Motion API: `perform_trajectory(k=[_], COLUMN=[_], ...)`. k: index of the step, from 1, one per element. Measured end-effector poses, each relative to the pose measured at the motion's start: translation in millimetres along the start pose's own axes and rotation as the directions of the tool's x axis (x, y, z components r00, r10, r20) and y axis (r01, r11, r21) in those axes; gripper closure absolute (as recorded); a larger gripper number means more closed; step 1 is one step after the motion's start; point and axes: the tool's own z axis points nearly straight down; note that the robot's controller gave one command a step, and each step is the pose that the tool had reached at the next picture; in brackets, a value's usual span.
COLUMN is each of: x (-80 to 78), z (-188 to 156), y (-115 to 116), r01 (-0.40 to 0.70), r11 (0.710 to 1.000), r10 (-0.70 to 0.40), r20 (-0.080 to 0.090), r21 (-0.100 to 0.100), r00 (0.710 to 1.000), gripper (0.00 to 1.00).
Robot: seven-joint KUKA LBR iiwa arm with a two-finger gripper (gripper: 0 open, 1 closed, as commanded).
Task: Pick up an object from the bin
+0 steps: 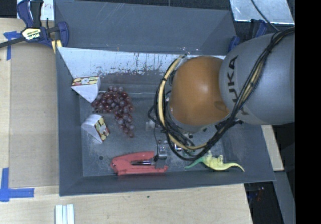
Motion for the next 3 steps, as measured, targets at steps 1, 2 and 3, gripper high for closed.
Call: perform_trajectory(k=[1, 2, 3], x=[-2.0, -0.4, 0.5], z=[-4, 72, 53], y=[0, 21, 31], r01=[-0.003, 0.119, -0.071], r11=[1.000, 0.993, 0.997], r10=[0.003, -0.119, 0.071], r20=[0.008, 0.010, 0.017], r21=[-0.001, 0.000, -0.003], r00=[1.000, 0.993, 0.997], gripper=[0.00, 0.00, 0.00])
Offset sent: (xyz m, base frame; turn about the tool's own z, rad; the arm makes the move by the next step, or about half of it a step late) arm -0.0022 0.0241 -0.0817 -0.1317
